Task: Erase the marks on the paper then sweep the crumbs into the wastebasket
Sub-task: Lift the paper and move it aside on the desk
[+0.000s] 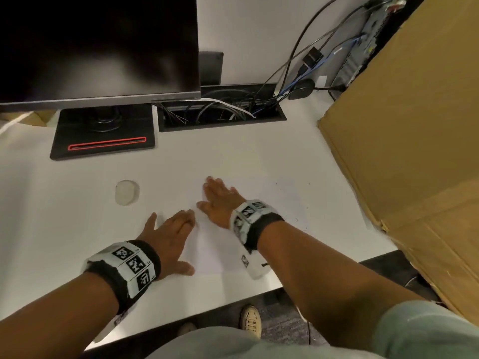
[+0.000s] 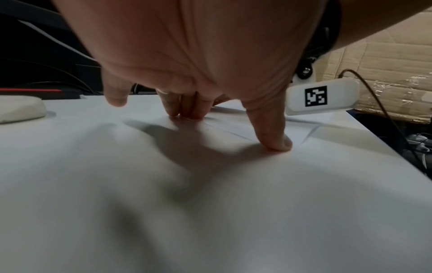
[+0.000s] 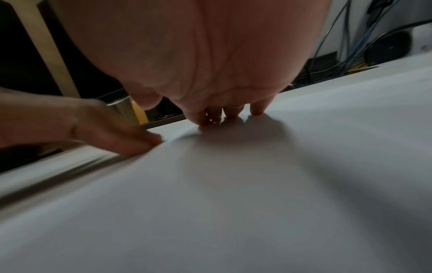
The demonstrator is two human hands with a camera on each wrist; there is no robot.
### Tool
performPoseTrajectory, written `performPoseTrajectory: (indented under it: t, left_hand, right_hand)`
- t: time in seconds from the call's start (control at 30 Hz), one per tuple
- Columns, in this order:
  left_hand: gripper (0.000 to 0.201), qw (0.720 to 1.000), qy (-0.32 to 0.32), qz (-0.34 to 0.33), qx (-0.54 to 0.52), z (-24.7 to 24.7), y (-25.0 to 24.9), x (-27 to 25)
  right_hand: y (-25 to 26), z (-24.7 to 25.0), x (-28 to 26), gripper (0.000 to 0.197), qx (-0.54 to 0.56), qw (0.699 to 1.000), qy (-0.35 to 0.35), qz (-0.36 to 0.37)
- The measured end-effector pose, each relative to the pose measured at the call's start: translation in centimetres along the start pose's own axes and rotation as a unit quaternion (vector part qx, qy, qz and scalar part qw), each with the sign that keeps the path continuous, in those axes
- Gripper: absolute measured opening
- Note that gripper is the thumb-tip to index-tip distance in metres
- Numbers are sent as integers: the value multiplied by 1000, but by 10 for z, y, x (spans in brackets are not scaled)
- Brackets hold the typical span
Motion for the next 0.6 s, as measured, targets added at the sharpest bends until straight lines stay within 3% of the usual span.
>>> performPoseTrajectory:
  t: [0.2, 0.27, 0.43, 0.5, 0.6]
  left_hand:
    - [106, 1000, 12, -2, 1, -4, 2, 1]
    - [106, 1000, 9, 0, 2, -4, 2, 1]
    - [108, 1000, 0, 9, -11, -2, 2, -1]
    - [108, 1000, -2, 13, -9, -3, 3, -3]
    - [107, 1000, 3, 16, -4, -3, 3, -5]
  right_hand:
    - [-152, 13, -53, 68, 36, 978, -59, -198]
    - [-144, 16, -52, 70, 42, 977, -69, -196]
    - [-3, -17, -35, 71, -8, 1000, -12, 3]
    - [-6, -23, -39, 70, -23, 1000, -14, 7]
    - [-79, -15, -52, 70, 16, 996, -39, -78]
Point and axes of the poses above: each hand's wrist, its own x-axis towards the middle knuckle, its own z-axis out of the back of the hand, y = z × x, the point moved 10 cm from there along x, towards the middle knuckle, and after that the axes turned 4 degrees about -x, right-handed, at the moved point
